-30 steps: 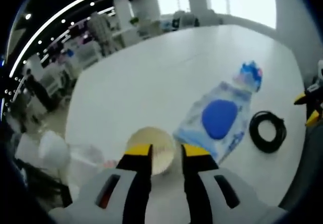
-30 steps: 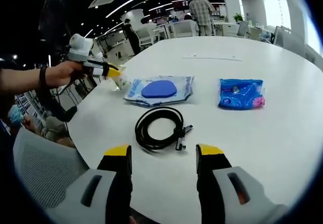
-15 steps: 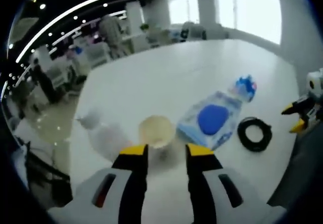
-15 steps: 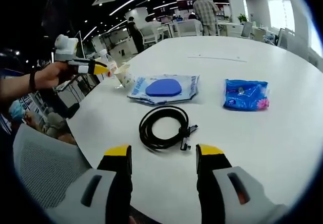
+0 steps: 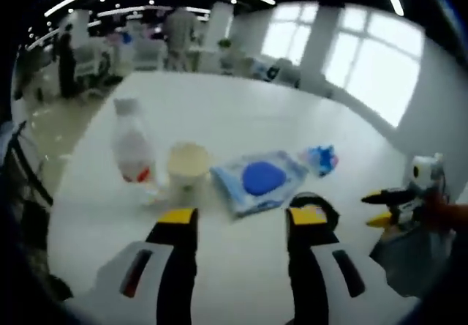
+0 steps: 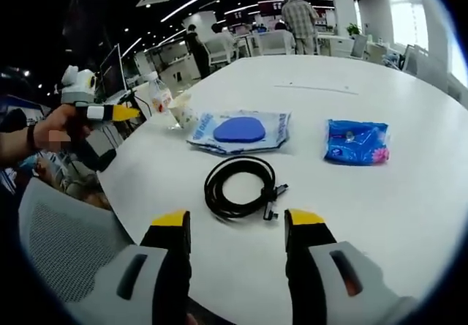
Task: Arrange the tabletop items into an orderly group along one side of the table until the central work area is clear of visible clutter.
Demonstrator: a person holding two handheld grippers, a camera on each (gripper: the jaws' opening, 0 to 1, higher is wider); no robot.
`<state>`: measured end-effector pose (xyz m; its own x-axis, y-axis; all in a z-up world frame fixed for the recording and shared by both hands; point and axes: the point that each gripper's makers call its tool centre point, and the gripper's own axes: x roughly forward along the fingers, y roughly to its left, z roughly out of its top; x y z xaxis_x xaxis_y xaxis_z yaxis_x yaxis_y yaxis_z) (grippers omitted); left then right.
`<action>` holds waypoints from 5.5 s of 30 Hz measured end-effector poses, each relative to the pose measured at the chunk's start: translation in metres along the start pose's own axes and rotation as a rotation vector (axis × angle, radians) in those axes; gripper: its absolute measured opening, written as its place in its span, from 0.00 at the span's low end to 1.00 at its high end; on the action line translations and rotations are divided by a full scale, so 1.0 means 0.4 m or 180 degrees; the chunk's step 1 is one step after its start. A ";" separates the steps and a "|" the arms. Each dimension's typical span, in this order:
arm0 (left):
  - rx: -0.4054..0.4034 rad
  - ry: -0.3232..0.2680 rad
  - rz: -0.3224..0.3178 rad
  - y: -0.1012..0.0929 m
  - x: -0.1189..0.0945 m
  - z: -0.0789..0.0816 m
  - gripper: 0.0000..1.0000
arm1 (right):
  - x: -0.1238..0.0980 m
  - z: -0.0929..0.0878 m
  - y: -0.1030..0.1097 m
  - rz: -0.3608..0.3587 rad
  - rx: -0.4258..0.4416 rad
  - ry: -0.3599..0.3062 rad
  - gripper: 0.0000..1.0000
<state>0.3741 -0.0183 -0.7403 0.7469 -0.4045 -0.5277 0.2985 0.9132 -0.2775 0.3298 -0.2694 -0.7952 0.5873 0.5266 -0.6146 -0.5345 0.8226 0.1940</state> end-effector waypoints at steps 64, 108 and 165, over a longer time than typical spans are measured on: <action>-0.0443 -0.0100 0.0444 0.004 0.249 -0.059 0.50 | 0.221 0.212 -0.187 -0.0031 0.0133 -0.0448 0.56; -0.0489 0.0200 0.0754 0.045 0.367 -0.094 0.00 | 0.337 0.161 -0.191 0.0131 0.0361 -0.0147 0.01; -0.0326 0.0278 0.0859 0.092 0.308 -0.087 0.29 | 0.321 0.140 -0.179 0.0078 0.0029 -0.0021 0.42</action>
<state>0.4564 -0.0363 -0.8432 0.7359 -0.1547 -0.6592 0.0315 0.9803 -0.1949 0.4777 -0.2487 -0.8451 0.5782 0.5480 -0.6045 -0.5433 0.8113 0.2159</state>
